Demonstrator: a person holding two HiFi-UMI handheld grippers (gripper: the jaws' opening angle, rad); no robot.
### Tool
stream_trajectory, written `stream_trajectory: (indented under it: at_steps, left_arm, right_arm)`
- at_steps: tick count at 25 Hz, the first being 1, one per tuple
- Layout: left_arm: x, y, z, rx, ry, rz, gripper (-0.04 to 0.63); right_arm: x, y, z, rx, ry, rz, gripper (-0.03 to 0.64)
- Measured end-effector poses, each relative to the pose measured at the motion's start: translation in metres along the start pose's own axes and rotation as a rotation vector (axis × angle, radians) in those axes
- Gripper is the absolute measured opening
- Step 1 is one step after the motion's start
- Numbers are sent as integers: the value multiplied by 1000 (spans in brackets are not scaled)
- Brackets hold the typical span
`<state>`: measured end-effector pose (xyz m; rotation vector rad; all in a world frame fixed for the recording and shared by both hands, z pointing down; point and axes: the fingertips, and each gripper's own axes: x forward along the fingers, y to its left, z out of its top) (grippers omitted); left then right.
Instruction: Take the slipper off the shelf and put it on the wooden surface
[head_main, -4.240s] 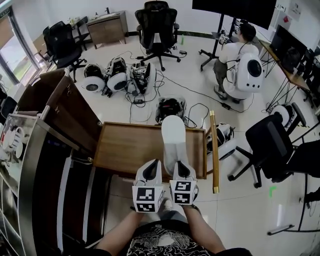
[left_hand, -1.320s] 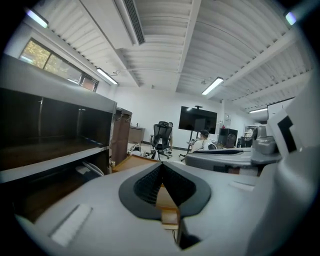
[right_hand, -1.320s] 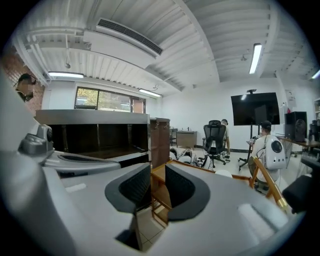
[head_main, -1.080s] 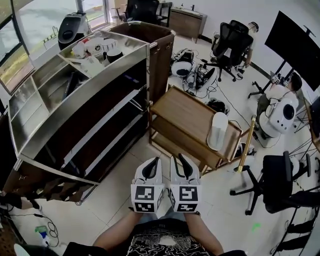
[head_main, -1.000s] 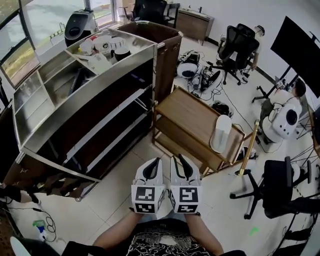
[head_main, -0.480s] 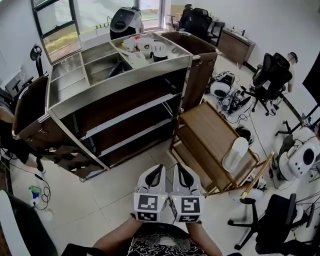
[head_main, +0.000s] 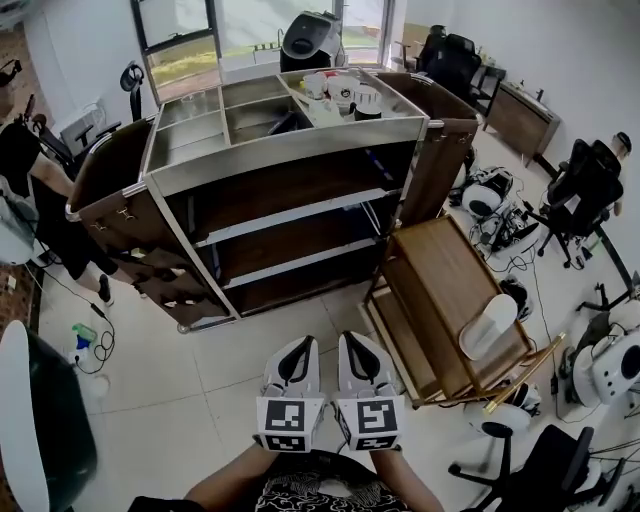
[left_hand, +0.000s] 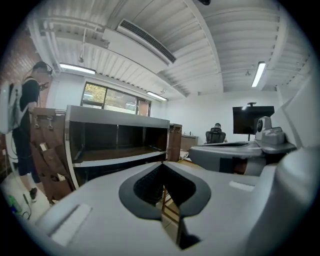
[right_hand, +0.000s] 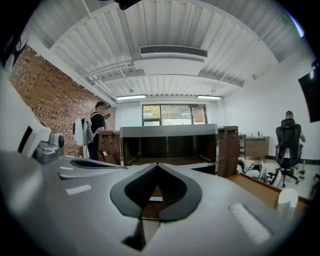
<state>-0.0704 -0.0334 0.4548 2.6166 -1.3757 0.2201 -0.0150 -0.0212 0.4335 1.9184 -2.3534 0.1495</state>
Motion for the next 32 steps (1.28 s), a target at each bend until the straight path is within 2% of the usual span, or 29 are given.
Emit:
stream_trajectory:
  at_steps: [7,18,32]
  left_arm:
    - [-29,-6,-5,0,-17,64,5]
    - [-69,-15,-15,-10,-29,126,6]
    - [-113,-16,-19,-11,-52,182,6]
  right_arm:
    - [-21,22,-3,-26,-3,87,0]
    - [-53,45,-11,-30,-12,167,0]
    - [-83,75,-14,-48,-23,215,0]
